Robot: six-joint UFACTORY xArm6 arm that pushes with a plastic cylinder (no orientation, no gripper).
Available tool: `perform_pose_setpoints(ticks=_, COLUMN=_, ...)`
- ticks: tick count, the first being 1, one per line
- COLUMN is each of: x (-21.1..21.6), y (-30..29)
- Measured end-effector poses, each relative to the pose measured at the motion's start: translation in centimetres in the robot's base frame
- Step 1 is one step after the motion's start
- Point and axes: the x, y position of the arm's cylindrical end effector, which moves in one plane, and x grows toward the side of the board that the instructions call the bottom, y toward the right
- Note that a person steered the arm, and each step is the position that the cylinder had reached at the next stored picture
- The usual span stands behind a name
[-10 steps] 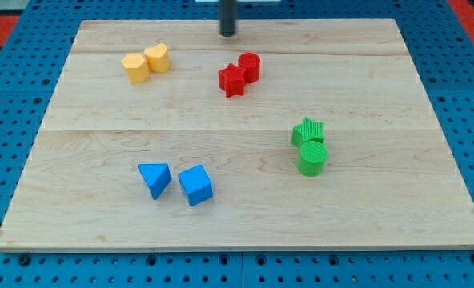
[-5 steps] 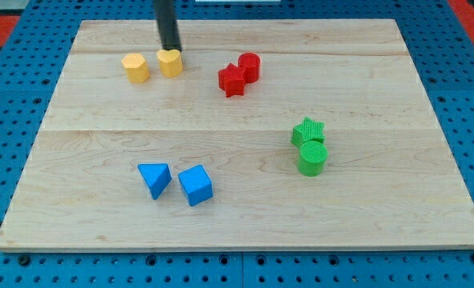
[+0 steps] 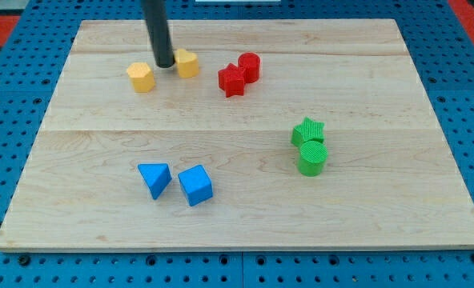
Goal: Move yellow blocks close to the red blocks
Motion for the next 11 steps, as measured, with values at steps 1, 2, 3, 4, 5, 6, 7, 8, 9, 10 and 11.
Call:
perform_pose_setpoints(ticks=1, x=0.0, y=2.8)
perform_pose_setpoints(ticks=2, x=-1.8, y=1.7)
perform_pose_setpoints(ticks=3, x=-1.8, y=3.2)
perform_pose_setpoints(ticks=4, x=-1.0, y=5.1)
perform_pose_setpoints(ticks=5, x=-2.0, y=1.4)
perform_pose_setpoints(ticks=6, x=-3.4, y=-5.6)
perform_pose_setpoints(ticks=7, x=-3.4, y=-10.8)
perform_pose_setpoints(ticks=8, x=-1.6, y=-12.5)
perform_pose_setpoints(ticks=9, x=1.7, y=-10.7)
perform_pose_setpoints(ticks=10, x=3.1, y=-7.5)
perform_pose_setpoints(ticks=11, x=3.2, y=-2.9)
